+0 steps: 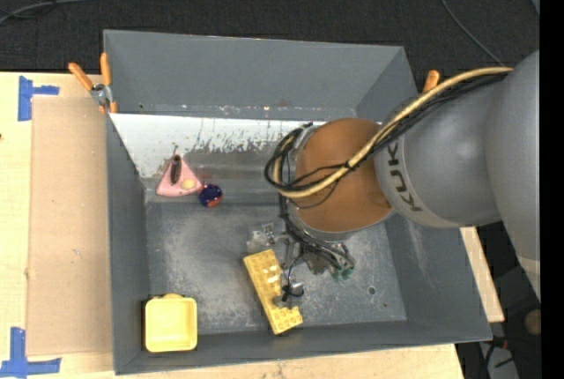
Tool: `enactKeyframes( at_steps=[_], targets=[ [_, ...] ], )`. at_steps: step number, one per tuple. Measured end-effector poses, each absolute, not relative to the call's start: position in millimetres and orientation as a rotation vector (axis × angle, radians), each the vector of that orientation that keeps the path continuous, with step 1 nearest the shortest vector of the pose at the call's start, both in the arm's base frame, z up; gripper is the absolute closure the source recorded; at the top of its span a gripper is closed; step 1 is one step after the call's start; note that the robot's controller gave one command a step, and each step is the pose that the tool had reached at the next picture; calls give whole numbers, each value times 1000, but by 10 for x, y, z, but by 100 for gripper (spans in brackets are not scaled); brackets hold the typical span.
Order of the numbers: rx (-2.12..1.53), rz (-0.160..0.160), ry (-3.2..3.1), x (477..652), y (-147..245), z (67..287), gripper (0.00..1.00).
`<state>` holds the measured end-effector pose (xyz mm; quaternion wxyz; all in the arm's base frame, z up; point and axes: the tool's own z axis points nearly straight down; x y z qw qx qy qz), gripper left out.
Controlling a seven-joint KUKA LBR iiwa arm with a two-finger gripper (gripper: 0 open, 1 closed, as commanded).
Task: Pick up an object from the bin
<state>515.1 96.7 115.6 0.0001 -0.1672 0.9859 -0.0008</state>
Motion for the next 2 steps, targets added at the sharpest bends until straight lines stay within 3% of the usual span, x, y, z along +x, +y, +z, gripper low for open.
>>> enactKeyframes(
  at_steps=[2],
  targets=[
    [-526, -2, 3097, 5151, 967, 1156, 100]
  ],
)
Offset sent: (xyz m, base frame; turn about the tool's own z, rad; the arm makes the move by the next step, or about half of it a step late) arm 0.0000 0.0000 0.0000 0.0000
